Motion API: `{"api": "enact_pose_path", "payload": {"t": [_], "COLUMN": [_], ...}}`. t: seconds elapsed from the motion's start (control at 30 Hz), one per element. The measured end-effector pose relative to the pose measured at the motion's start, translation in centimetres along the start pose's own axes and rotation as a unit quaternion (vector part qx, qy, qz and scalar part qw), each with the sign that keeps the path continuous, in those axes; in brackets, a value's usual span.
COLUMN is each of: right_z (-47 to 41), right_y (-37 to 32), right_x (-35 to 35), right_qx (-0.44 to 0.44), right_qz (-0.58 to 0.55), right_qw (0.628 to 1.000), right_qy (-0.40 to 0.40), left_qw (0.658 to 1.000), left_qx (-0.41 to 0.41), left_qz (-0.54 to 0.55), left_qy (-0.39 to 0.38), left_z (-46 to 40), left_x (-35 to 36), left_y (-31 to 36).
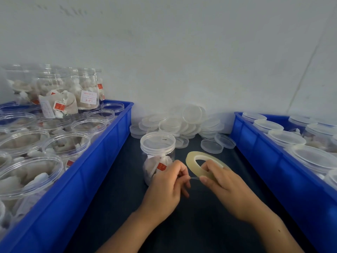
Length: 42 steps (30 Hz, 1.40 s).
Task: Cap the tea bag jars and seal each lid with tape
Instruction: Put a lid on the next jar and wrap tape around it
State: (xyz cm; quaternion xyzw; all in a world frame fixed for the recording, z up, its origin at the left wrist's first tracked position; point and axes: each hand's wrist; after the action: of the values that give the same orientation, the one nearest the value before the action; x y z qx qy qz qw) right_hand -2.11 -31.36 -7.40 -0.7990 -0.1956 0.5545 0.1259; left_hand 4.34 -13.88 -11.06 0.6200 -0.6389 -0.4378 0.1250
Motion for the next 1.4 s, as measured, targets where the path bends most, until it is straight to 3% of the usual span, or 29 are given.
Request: {"api": "enact_pose_path", "payload": {"t": [0.13, 0.27, 0.43, 0.63, 0.8, 1.0, 1.2, 1.4], "right_z": [0.2, -0.1, 0.0, 0.1, 0.2, 0.2, 0.2, 0.1], "right_y": [-0.2, 0.1, 0.1, -0.3, -0.3, -1.3, -1.8, -1.5], "right_x": [-0.1, 0.2, 0.8, 0.5, 0.2, 0.3, 0.3, 0.5], "right_qx": [-0.068, -0.060, -0.052, -0.066, -0.075, -0.100, -0.108, -0.075], "right_qz": [0.012, 0.011, 0.024, 0.024, 0.032, 0.065, 0.095, 0.106], "right_qw": [0.998, 0.998, 0.997, 0.994, 0.993, 0.988, 0.984, 0.987], "right_qy": [0.003, 0.024, 0.047, 0.078, 0.085, 0.094, 0.106, 0.096], "left_qw": [0.995, 0.977, 0.974, 0.957, 0.900, 0.866, 0.870, 0.927], "left_qx": [-0.045, -0.103, -0.112, -0.130, -0.217, -0.270, -0.262, -0.239], "left_qz": [0.083, 0.186, 0.194, 0.255, 0.369, 0.413, 0.411, 0.287], "left_qy": [0.007, 0.024, 0.040, -0.038, -0.087, -0.084, -0.075, -0.022], "left_z": [0.2, 0.1, 0.0, 0.2, 0.3, 0.2, 0.1, 0.1], "left_x": [0.3, 0.6, 0.6, 0.6, 0.8, 1.1, 0.8, 0.8], "left_y": [0.1, 0.2, -0.2, -0.4, 0.4, 0.3, 0.2, 0.2]}}
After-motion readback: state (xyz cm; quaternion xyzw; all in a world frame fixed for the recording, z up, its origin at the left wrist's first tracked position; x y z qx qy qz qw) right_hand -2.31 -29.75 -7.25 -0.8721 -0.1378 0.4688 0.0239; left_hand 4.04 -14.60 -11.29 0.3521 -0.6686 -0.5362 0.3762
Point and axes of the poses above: each hand's wrist, its own z-axis away from the middle knuckle, its own x-axis out of the palm, y = z × x, and after that the axes turned 6 degrees about y, right-handed
